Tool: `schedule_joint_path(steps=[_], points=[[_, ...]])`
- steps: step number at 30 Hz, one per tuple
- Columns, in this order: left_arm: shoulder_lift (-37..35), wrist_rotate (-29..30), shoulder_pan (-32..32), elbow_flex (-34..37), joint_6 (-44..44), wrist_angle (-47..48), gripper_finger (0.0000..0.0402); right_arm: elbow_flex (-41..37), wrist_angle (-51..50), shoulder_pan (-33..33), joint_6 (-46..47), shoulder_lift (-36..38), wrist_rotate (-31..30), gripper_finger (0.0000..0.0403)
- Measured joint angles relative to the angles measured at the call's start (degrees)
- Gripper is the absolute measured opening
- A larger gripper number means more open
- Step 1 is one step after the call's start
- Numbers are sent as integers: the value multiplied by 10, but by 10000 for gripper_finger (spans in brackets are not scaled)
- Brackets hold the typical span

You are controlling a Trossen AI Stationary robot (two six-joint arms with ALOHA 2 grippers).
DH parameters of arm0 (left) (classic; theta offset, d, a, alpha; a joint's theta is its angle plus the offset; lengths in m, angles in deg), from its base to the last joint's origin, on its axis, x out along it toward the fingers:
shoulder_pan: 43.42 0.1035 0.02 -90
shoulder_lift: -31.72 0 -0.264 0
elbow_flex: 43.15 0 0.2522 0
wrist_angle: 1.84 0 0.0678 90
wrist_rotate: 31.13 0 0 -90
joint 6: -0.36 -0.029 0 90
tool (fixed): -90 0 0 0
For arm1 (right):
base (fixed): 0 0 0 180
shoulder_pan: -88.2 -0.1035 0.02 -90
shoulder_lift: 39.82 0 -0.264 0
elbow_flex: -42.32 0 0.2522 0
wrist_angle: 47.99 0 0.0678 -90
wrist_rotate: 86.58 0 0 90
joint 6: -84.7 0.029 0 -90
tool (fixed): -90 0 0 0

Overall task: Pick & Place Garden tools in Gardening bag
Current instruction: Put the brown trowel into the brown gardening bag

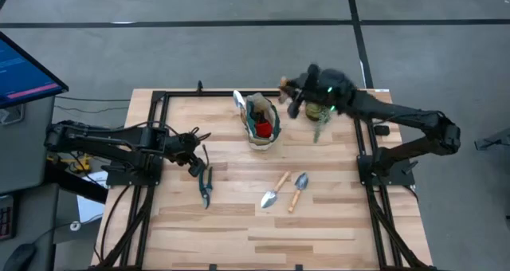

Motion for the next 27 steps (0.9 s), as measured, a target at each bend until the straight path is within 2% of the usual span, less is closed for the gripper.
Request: schedule_joint_path(steps=[5,8,11,16,22,27], points=[[0,-8,0,0,3,0,294,-3,2,124,-56,-4,227,58],[0,-7,0,0,4,0,294,-2,19,175,-64,-32,308,58],[0,-7,0,0,4,-1,294,-3,37,192,-59,-76,365,58],[0,-7,0,0,22,-5,294,-3,76,163,-39,-145,407,58],[0,-7,0,0,45,-5,294,-3,168,97,-11,-179,408,58],[0,-6,0,0,45,-6,294,-2,229,69,22,-206,403,58]])
